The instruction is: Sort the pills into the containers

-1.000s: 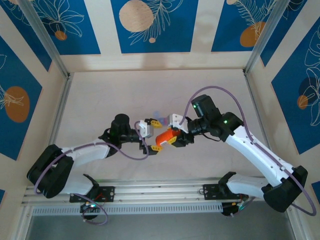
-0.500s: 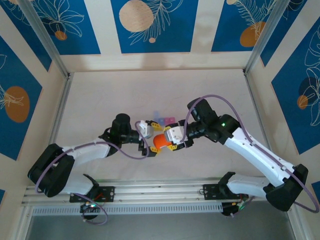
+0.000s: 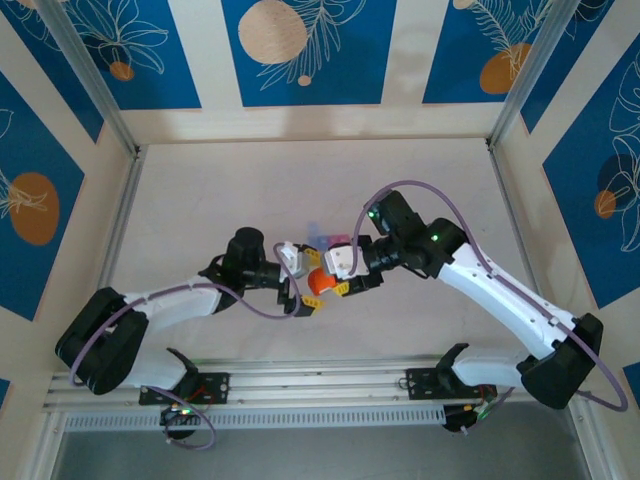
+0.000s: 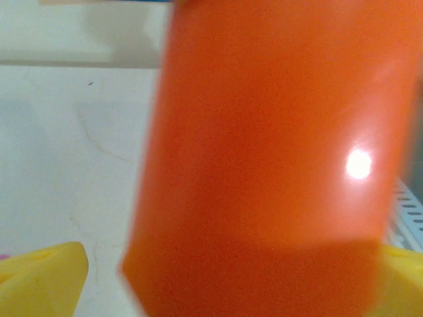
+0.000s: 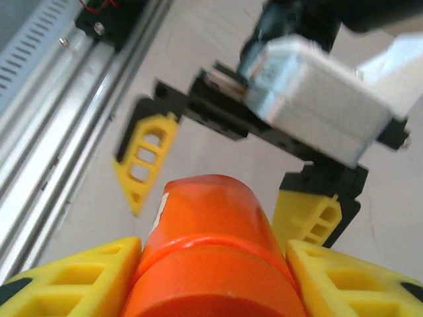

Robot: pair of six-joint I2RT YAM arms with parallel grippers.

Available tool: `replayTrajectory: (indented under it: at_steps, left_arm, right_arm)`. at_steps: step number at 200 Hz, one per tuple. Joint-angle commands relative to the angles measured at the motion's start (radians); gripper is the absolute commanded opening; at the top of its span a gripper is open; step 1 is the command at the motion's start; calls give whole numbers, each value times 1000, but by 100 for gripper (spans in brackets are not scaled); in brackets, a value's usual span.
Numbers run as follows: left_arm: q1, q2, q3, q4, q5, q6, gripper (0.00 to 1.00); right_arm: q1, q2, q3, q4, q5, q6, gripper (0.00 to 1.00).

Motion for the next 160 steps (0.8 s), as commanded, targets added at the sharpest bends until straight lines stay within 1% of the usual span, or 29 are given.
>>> replayTrajectory:
  at_steps: [1, 31, 59, 96, 131, 149, 160]
  left_arm:
    - [-20, -41, 59, 42, 69, -1, 100]
    - [-24, -39, 62, 40, 61, -4, 100]
    - [-24, -24, 106, -72, 53, 41, 100]
    - [-24, 10, 123, -108, 35, 56, 100]
    - [-24, 28, 136, -142, 34, 81, 100]
    - [-23, 29, 133, -144, 57, 89, 100]
    - [-24, 28, 132, -143, 68, 88, 98]
  right_arm:
    - [-13, 17, 1, -2, 26, 3, 32]
    - [-33, 19, 11, -23, 28, -14, 32]
    - [-29, 13, 20, -38, -31, -26, 32]
    - [-16, 13, 32, -69, -68, -47, 32]
    - [-2, -5, 30, -54, -54, -50, 32]
    - [-8, -12, 31, -48, -30, -51, 32]
    - [-11, -13, 33, -50, -23, -53, 32]
